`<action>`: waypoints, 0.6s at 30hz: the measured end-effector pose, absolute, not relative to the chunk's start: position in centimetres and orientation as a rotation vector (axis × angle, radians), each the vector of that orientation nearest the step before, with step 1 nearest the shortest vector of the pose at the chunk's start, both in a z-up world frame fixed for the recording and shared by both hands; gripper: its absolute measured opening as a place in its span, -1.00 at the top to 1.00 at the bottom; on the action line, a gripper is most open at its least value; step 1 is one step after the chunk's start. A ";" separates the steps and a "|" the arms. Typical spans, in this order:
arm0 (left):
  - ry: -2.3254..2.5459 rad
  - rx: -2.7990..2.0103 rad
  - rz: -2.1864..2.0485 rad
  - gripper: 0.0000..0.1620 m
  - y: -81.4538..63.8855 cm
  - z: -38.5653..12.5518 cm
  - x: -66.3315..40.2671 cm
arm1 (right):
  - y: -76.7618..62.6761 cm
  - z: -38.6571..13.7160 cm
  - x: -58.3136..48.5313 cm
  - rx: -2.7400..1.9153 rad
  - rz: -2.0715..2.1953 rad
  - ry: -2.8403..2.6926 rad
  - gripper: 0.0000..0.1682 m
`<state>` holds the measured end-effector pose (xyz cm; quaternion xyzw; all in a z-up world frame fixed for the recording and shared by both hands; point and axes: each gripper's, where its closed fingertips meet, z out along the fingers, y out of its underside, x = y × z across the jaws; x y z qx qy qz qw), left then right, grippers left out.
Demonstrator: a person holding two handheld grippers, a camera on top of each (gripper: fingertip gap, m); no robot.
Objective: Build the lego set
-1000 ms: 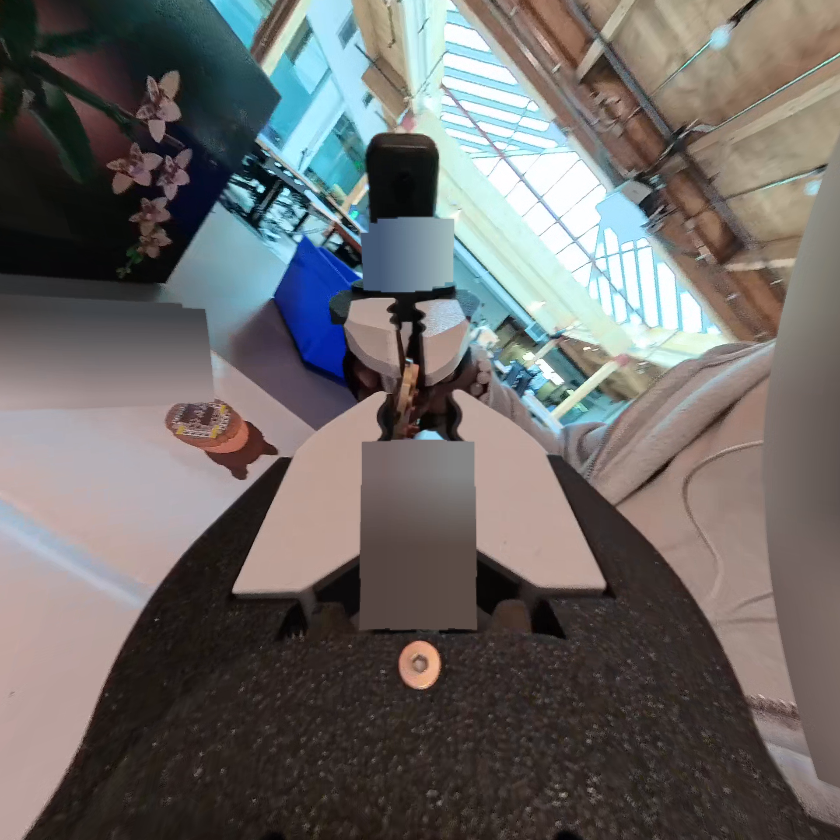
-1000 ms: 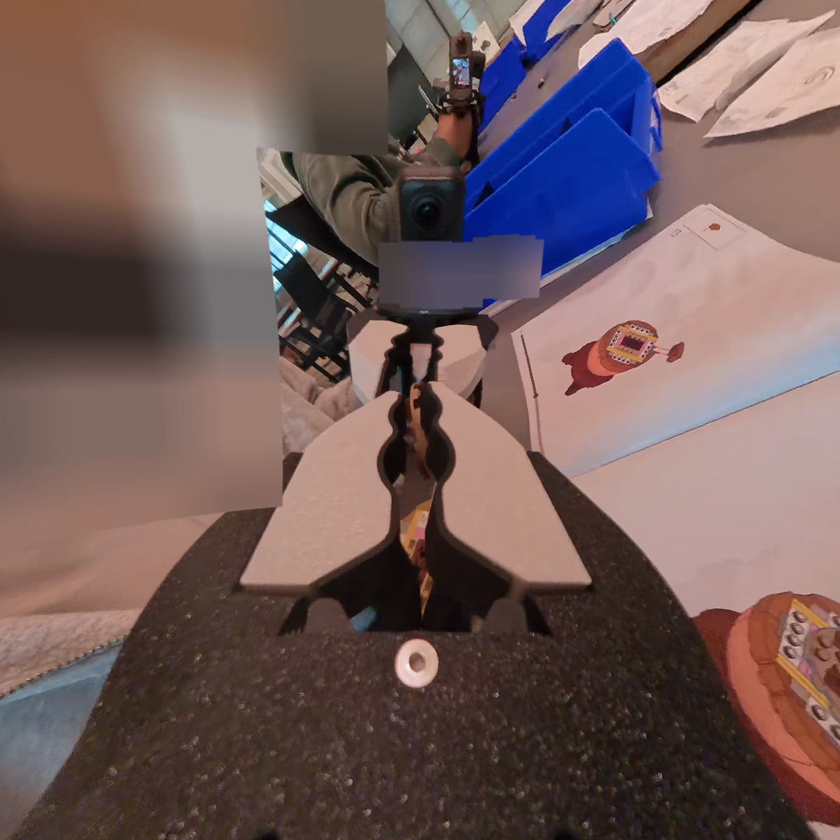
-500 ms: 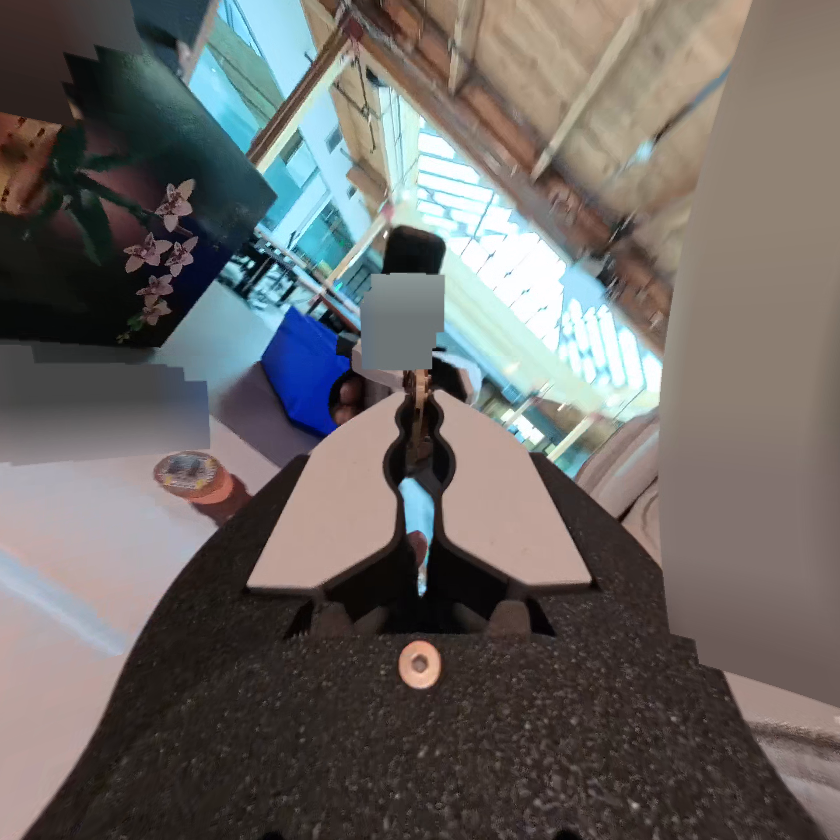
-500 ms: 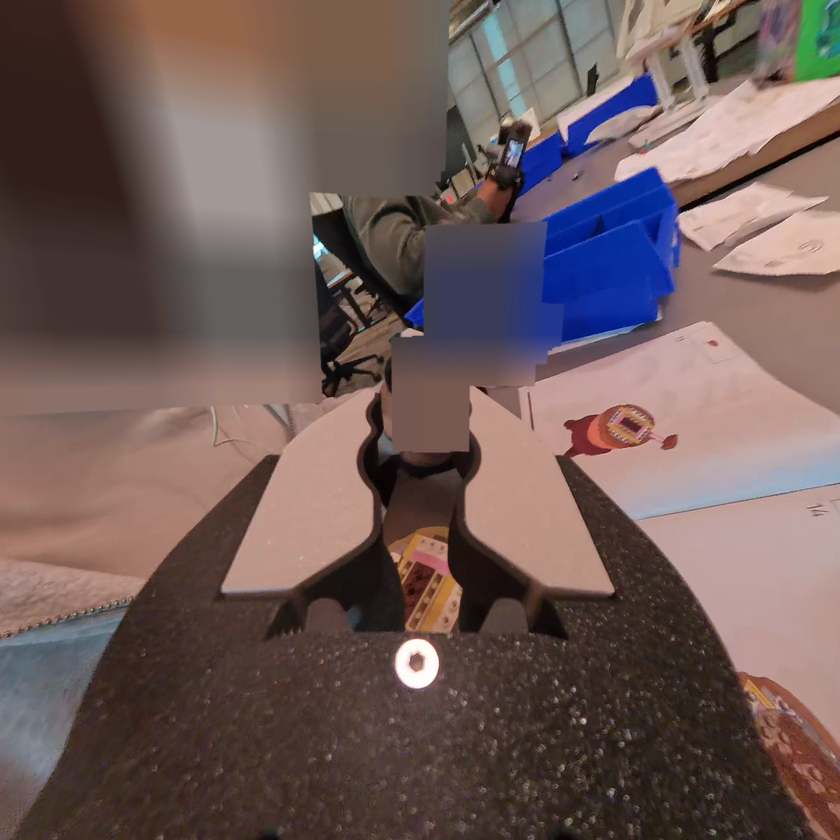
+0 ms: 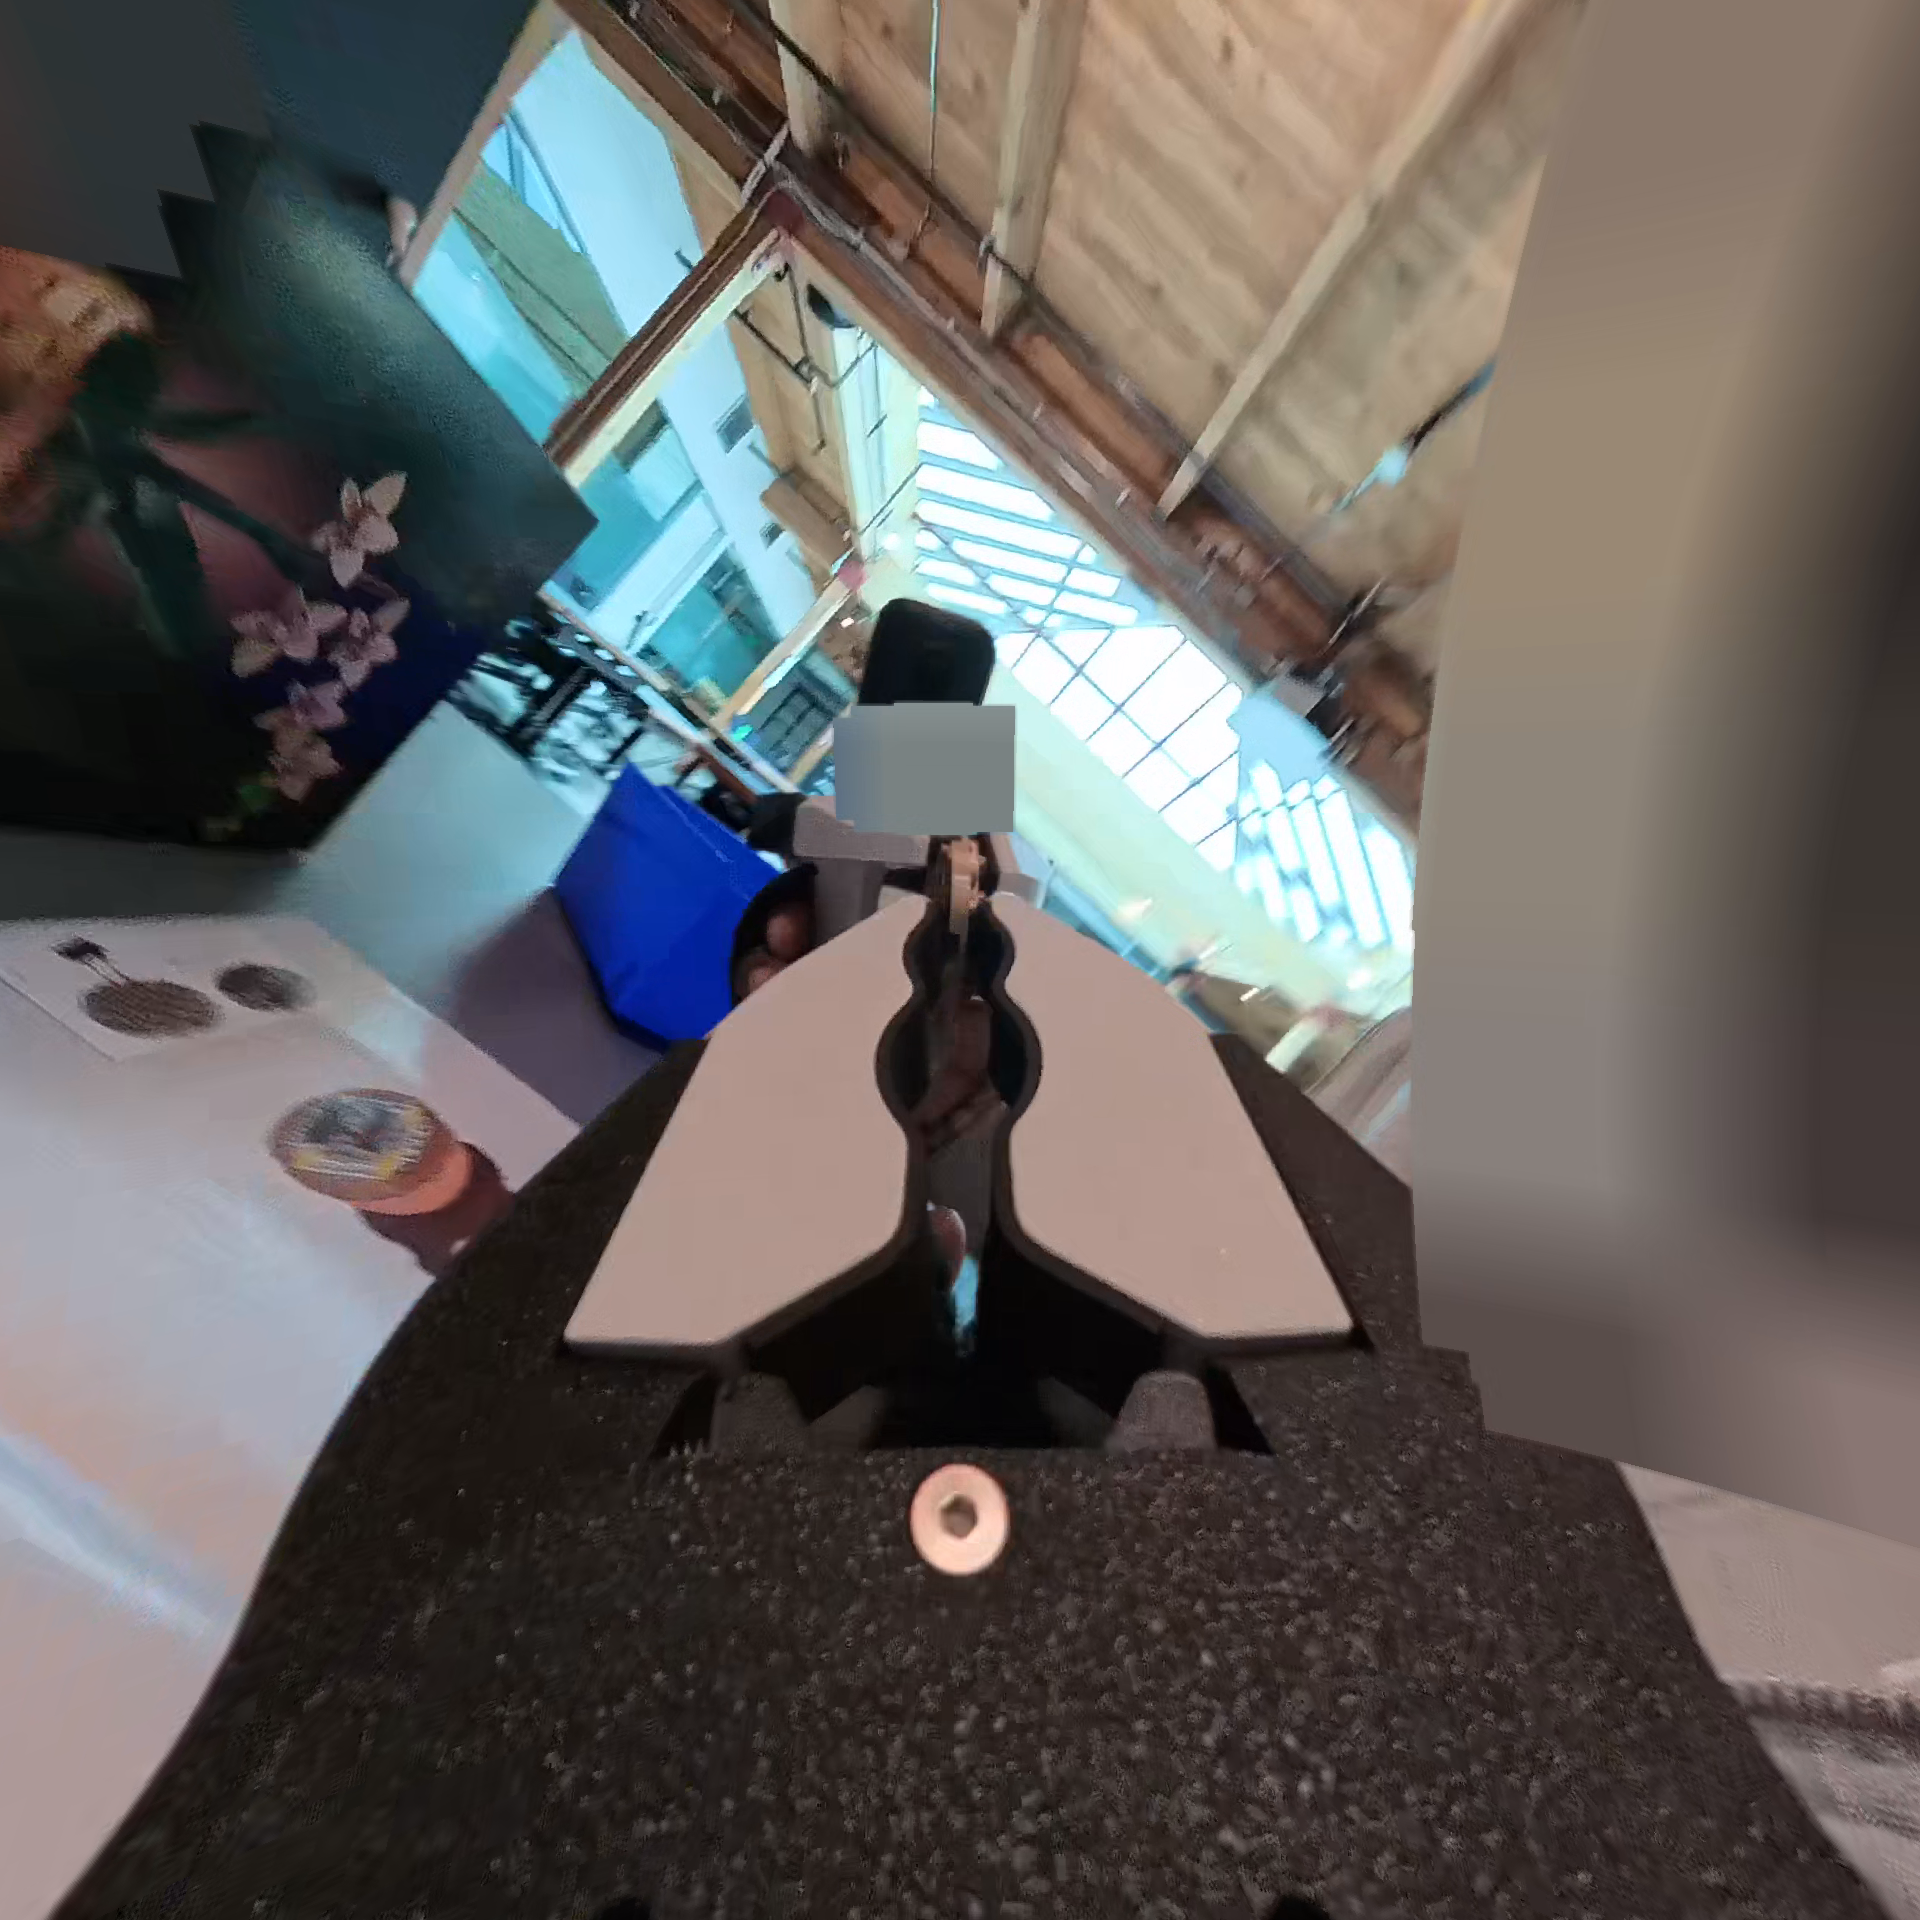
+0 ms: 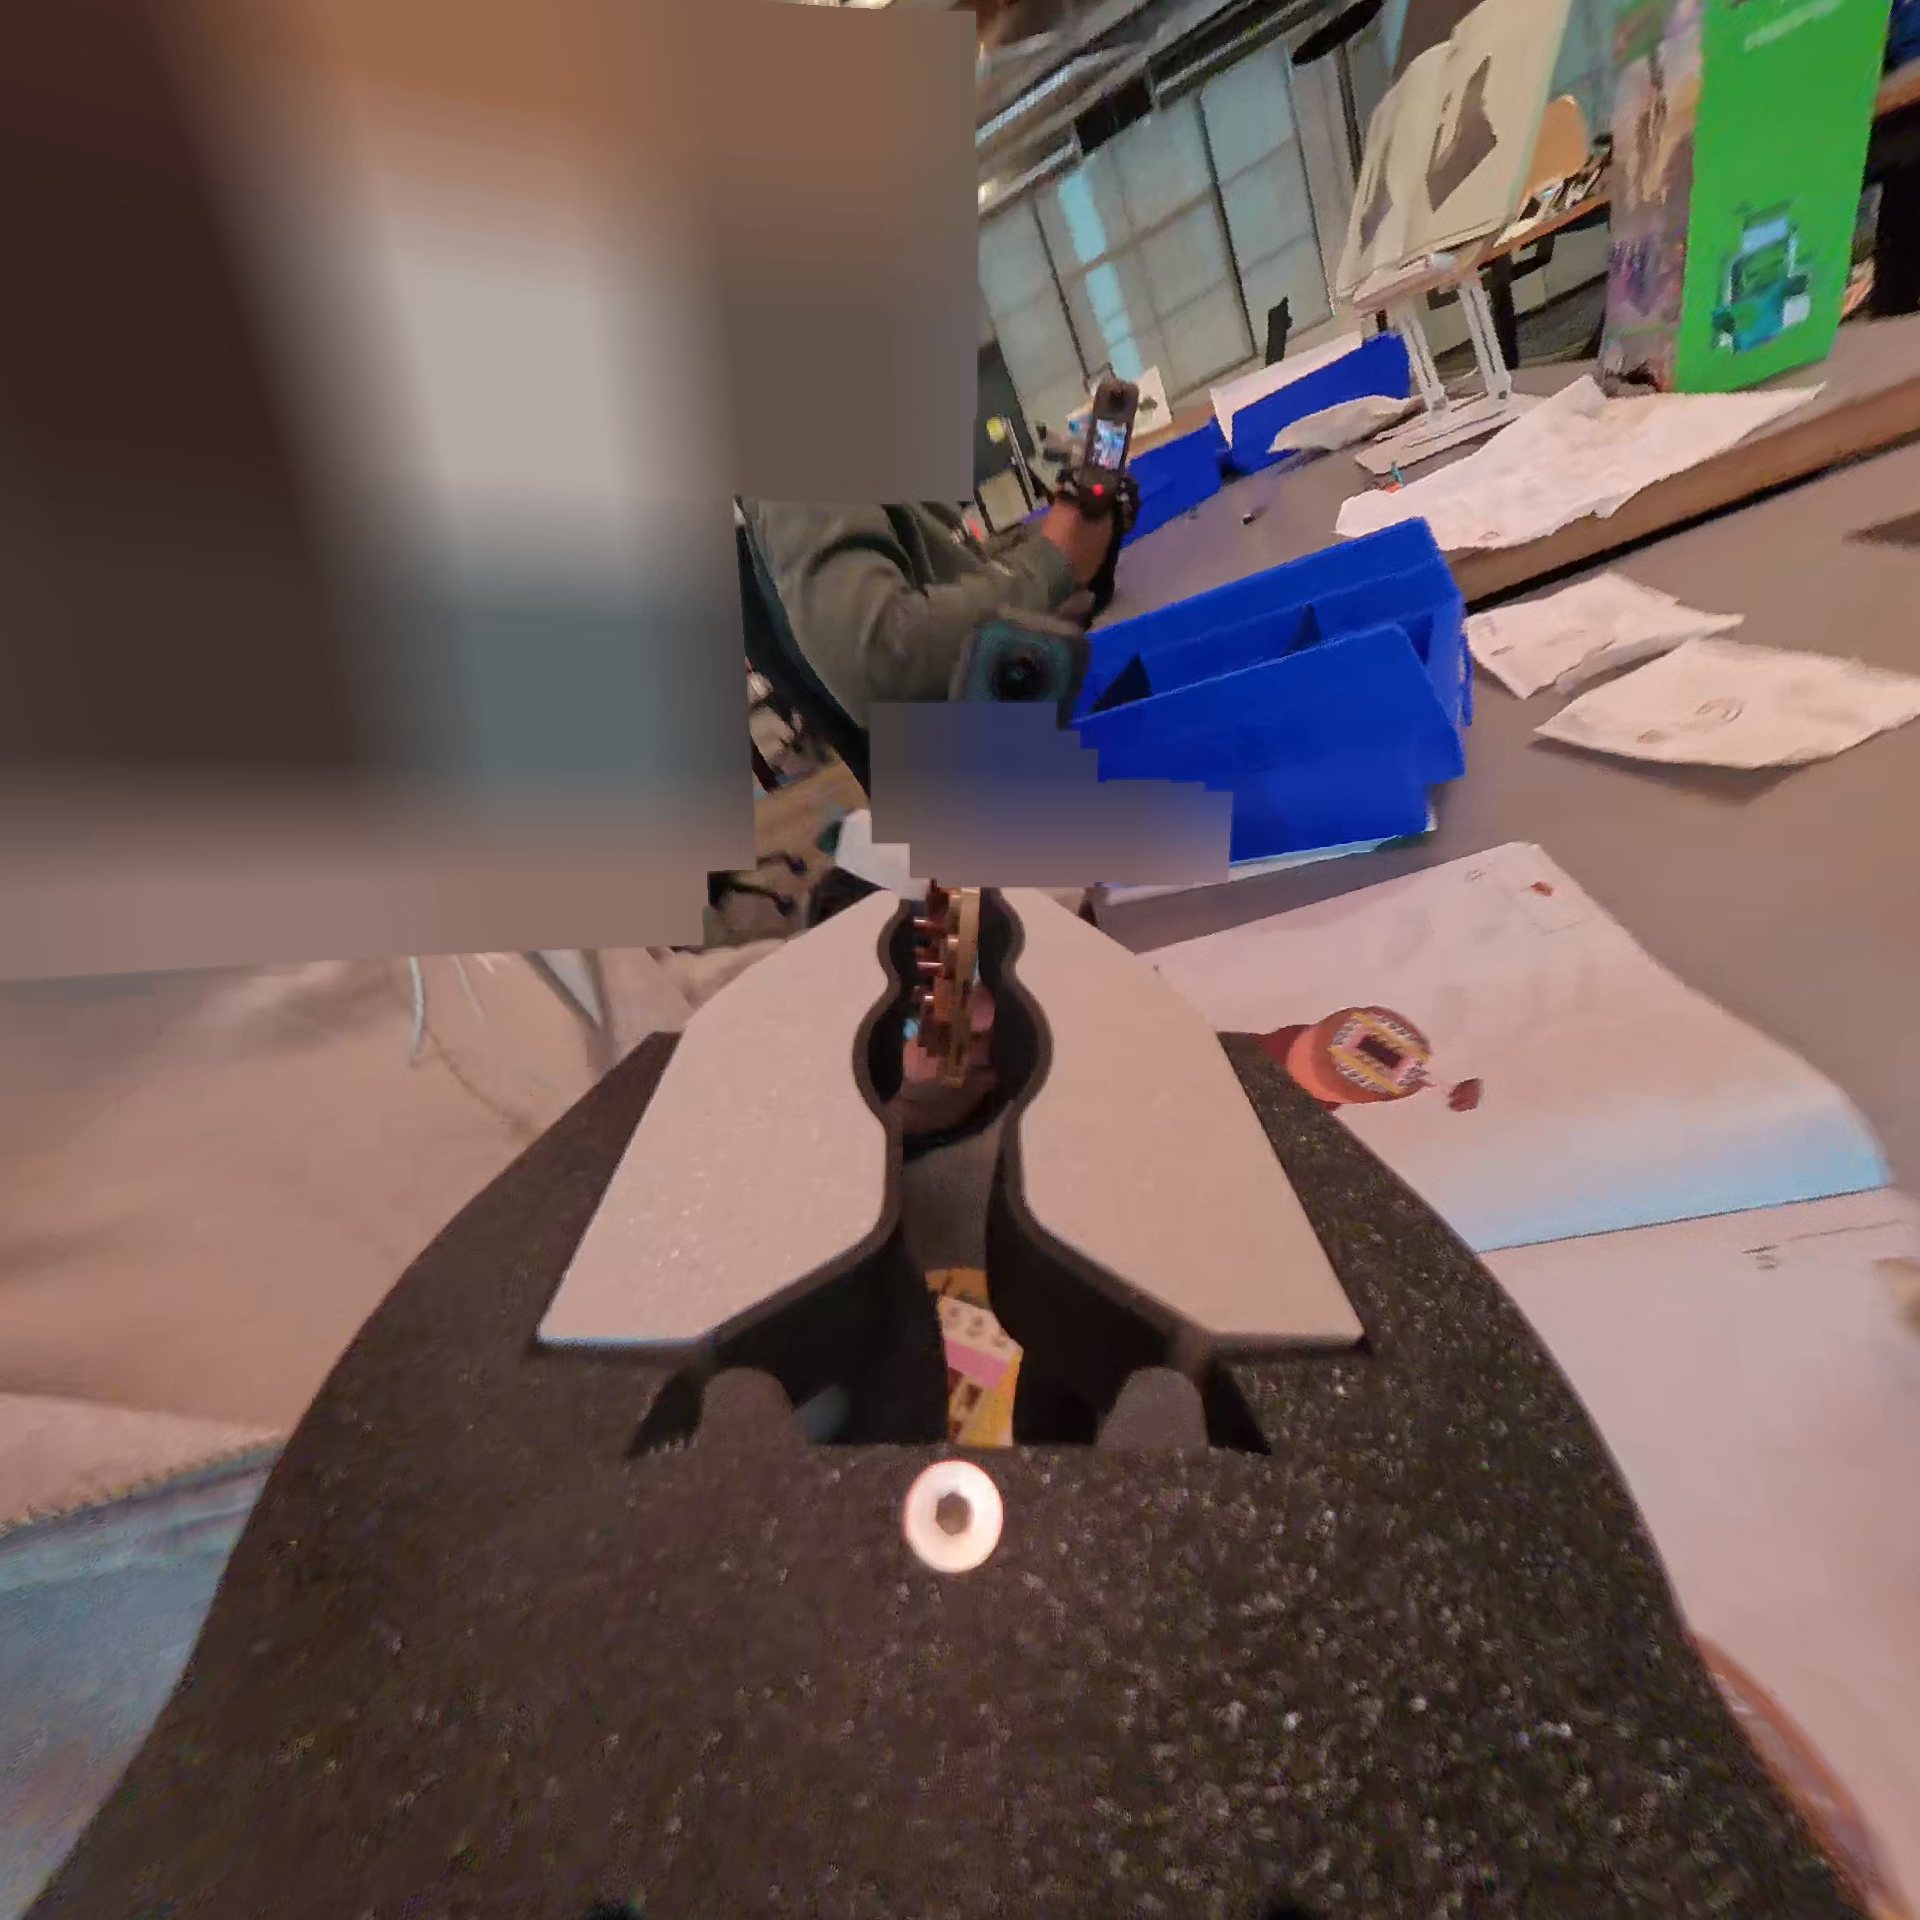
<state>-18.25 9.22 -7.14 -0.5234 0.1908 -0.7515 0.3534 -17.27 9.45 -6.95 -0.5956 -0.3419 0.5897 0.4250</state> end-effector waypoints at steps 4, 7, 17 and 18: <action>0.669 -1.338 -1.739 0.94 8.3 -6.4 -17.9 | 8.8 -6.2 -17.4 -1.405 1.298 -0.989 0.87; 0.765 -1.338 -1.632 0.94 7.8 -6.4 -17.6 | 8.5 -5.9 -17.4 -1.357 1.225 -1.049 0.88; 0.653 -1.451 -1.794 0.67 9.7 -7.8 -18.0 | 11.0 -8.0 -17.4 -1.706 1.623 -0.582 0.95; 0.659 -1.466 -1.801 0.66 9.9 -8.2 -18.0 | 11.3 -8.5 -17.4 -1.738 1.709 -0.482 0.96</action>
